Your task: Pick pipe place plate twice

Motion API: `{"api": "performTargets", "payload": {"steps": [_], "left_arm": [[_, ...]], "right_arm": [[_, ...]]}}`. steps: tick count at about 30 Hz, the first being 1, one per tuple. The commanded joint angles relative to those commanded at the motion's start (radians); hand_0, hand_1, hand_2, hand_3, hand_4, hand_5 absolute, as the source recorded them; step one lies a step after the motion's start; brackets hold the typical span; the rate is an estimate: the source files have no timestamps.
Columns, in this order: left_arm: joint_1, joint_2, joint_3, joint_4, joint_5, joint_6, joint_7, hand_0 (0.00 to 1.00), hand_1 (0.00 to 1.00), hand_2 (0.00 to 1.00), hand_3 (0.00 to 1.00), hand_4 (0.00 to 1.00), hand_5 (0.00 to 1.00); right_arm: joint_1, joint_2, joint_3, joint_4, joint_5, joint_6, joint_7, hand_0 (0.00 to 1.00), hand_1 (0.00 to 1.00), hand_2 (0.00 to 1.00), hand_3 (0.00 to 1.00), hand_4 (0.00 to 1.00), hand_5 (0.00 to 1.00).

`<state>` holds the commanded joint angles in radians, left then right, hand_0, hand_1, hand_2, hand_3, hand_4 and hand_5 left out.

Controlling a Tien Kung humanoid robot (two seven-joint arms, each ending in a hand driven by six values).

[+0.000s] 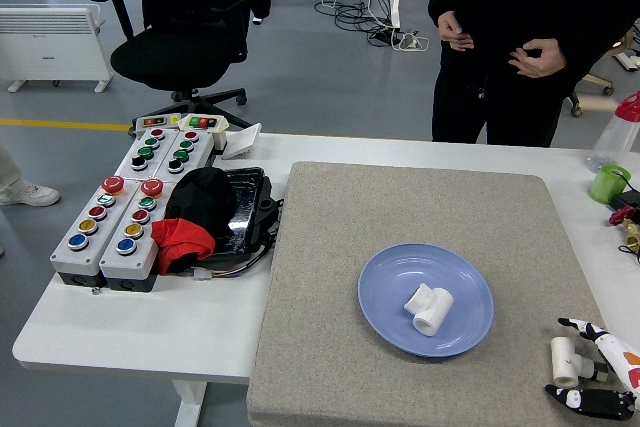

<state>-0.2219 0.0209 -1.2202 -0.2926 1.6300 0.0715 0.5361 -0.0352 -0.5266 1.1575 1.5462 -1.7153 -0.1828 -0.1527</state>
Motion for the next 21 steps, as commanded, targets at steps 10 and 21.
{"api": "performTargets", "payload": {"steps": [10,21], "left_arm": [[0.002,-0.002,0.000,-0.001,0.004,-0.003,0.001,0.654,0.625,0.636,0.577,0.406,0.998],[0.014,-0.005,0.001,-0.003,0.008,-0.007,0.004,0.654,0.625,0.636,0.577,0.405,0.998]], "right_arm": [[0.005,0.001,-0.011,-0.007,0.016,-0.043,0.040,0.342,0.469,0.531,0.681,0.710,0.172],[0.045,0.008,-0.027,0.005,0.046,-0.063,0.047,0.214,0.371,0.506,0.622,0.633,0.095]]}}
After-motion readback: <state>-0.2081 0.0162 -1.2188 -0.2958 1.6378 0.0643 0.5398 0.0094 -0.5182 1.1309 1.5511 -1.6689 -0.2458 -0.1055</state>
